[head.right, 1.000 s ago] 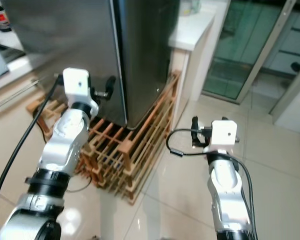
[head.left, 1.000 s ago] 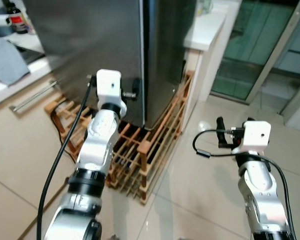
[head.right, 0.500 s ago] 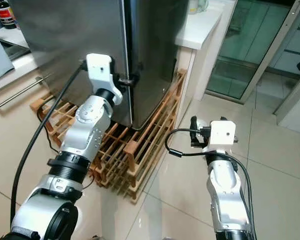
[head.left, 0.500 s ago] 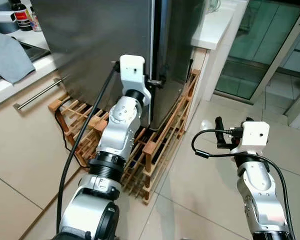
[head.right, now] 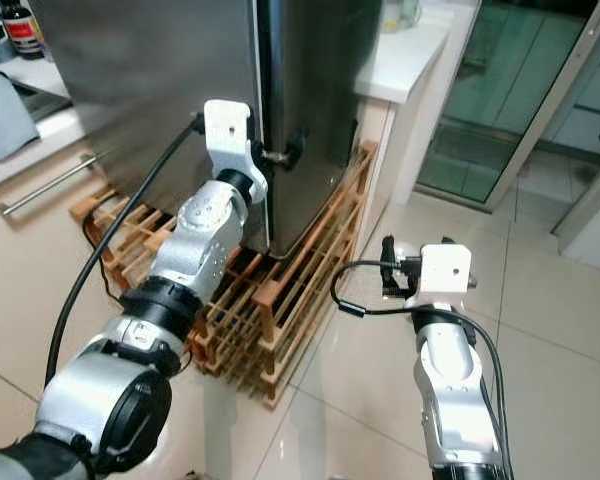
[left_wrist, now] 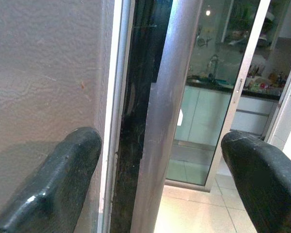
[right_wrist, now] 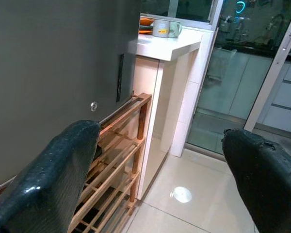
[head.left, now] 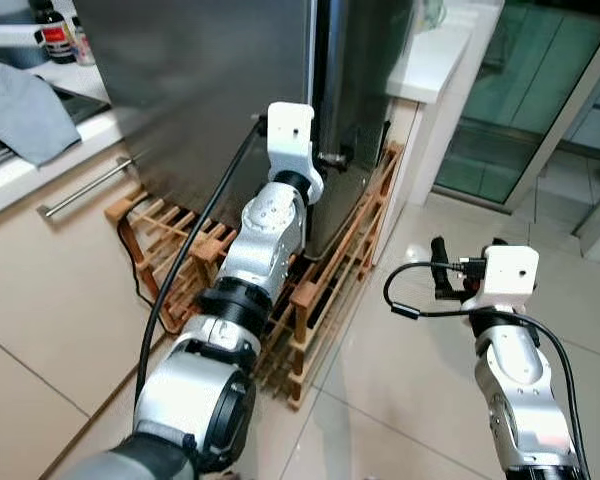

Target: Restocking fridge

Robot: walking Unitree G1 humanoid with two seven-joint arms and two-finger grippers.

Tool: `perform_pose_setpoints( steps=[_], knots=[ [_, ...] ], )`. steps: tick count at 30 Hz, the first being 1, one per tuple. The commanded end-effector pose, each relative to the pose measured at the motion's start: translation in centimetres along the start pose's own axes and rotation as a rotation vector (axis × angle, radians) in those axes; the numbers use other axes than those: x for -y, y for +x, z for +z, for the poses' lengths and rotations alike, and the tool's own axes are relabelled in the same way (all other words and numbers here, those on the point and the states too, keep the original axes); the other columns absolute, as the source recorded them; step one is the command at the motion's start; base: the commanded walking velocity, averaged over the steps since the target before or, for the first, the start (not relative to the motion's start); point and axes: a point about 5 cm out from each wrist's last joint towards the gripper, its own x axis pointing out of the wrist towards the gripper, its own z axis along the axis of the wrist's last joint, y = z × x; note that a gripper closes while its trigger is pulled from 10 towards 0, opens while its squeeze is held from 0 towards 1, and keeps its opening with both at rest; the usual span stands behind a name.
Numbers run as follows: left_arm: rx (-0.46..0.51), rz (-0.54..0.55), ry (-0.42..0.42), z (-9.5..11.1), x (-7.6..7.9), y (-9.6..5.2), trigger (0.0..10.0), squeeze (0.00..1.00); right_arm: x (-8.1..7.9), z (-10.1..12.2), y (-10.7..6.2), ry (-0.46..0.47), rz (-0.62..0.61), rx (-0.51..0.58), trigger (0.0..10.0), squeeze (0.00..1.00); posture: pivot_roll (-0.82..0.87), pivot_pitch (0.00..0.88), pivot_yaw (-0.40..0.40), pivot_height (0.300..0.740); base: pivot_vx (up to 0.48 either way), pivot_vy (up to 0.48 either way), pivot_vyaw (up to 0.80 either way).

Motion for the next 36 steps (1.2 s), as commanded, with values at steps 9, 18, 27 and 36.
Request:
perform_pose_setpoints(
  steps=[9,18,27,36],
  knots=[
    [-0.028,-0.004,-0.006,-0.2,0.9,1.0,10.0,0.0,0.3,0.4,0.0,-0.013,-0.007,0.013,10.0,0.0,-0.21,0.0,0.025,0.74,0.0,0.0,0.0],
    [-0.022,-0.065,-0.029,-0.2,1.9,1.2,10.0,0.0,0.3,0.3,-0.3,-0.017,-0.013,0.011,10.0,0.0,-0.22,0.0,0.029,0.74,0.0,0.0,0.0],
    [-0.02,-0.123,-0.042,-0.6,2.9,0.8,10.0,0.0,0.4,0.2,-0.3,-0.018,-0.016,0.007,10.0,0.0,-0.22,0.0,0.027,0.74,0.0,0.0,0.0],
    [-0.023,-0.163,-0.061,-0.7,3.5,0.7,10.0,0.0,0.4,0.2,-0.3,-0.017,-0.018,0.007,10.0,0.0,-0.22,0.0,0.029,0.74,0.0,0.0,0.0]
  ],
)
